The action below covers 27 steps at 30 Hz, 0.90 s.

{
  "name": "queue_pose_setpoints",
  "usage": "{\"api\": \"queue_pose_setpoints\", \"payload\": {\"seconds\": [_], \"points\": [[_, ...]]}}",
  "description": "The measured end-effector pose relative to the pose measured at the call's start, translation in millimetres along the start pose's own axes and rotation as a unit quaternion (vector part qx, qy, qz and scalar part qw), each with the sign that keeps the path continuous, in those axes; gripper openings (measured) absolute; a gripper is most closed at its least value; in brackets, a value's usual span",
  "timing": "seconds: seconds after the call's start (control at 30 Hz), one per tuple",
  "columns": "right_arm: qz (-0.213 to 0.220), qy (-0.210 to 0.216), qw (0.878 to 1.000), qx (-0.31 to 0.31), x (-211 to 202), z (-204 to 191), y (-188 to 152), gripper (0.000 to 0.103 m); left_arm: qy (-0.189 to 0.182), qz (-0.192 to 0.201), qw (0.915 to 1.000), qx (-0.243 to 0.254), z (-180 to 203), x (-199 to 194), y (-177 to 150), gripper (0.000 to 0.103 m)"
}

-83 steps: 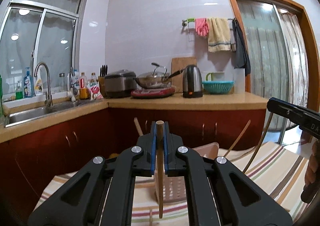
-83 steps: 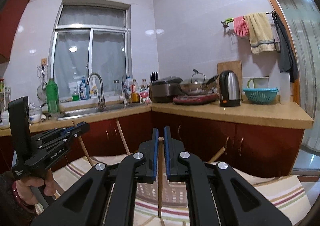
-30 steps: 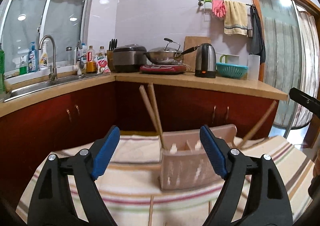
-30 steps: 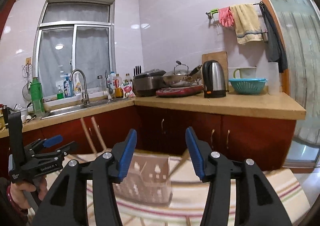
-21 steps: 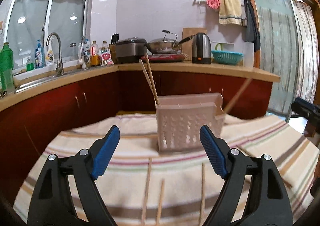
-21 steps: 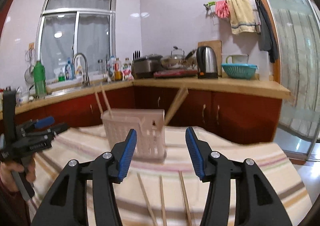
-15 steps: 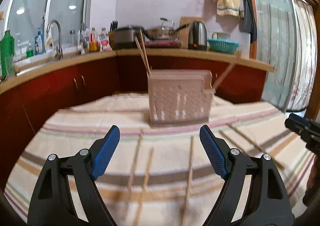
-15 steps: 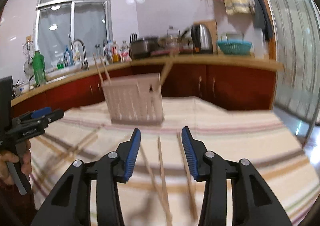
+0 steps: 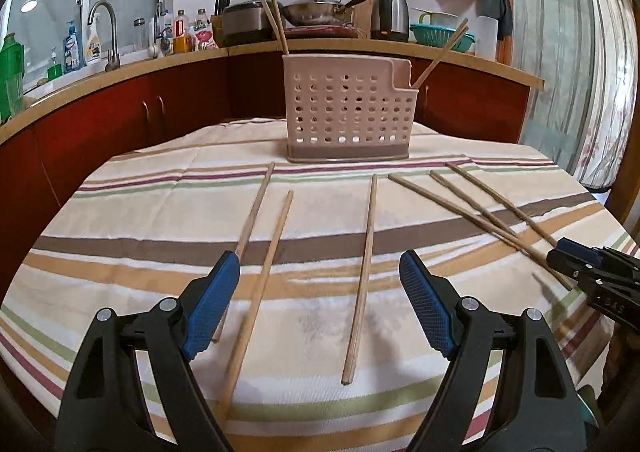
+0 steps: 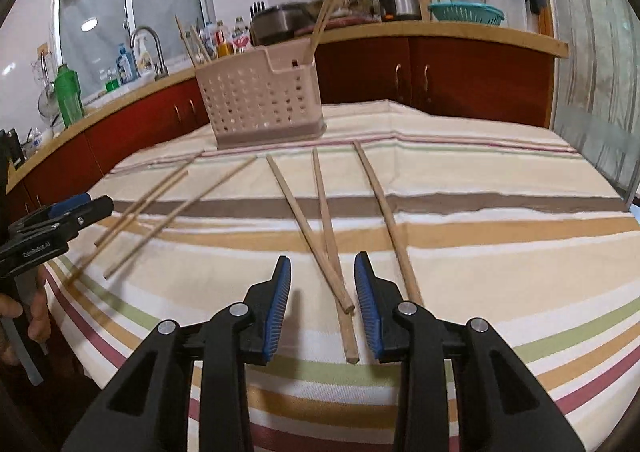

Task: Organize utensils
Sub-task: 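Move both open tools back over the loose chopsticks on the cloth, then close the left tool on a chopstick while the right tool closes on another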

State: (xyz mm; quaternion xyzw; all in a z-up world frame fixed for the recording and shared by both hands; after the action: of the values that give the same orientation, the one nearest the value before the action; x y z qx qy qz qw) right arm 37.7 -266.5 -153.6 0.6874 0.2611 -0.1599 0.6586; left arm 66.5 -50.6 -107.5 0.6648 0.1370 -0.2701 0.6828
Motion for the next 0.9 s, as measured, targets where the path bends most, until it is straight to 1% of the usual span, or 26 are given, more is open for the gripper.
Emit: {"api": "queue_pose_setpoints", "payload": {"seconds": [0.23,0.33,0.4,0.5,0.57,0.73,0.8,0.9], "points": [[-0.014,0.022,0.999,-0.023,4,-17,-6,0.031,-0.005,-0.014,0.9999,0.002,1,6,-8,0.08],[-0.014,0.02,0.999,-0.028,4,-19,-7,0.031,-0.008,-0.019,0.9998,0.0,1,8,-13,0.08],[-0.014,0.019,0.999,-0.024,4,-18,-7,0.03,-0.011,-0.024,0.9996,0.001,2,9,-16,0.078],[-0.014,0.016,0.999,-0.025,2,-18,-8,0.03,-0.017,-0.033,0.9993,0.005,4,11,-21,0.069],[-0.013,0.015,1.0,-0.025,1,-18,-8,0.029,-0.022,-0.042,0.9988,0.009,7,13,-24,0.058],[-0.01,0.015,1.0,-0.021,-3,-18,-11,0.028,-0.032,-0.065,0.9972,0.018,9,16,-34,0.043],[-0.008,0.015,1.0,-0.022,-4,-18,-12,0.028,-0.035,-0.074,0.9965,0.018,10,17,-39,0.041],[-0.006,0.016,1.0,-0.021,-4,-17,-12,0.026,-0.034,-0.071,0.9966,0.025,11,14,-43,0.041]]}}
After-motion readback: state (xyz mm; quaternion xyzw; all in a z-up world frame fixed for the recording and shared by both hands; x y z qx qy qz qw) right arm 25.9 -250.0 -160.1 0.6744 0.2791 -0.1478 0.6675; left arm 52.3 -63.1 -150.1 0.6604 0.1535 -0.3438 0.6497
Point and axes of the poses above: each gripper's, at about its wrist camera, not at the fingertips, and x roughly the way its jaws point, z to its right, y to its top, the point moved 3 cm from there along x, roughly the way its jaws point, and after that the axes turned 6 degrees about -x, right-handed, at the moved point
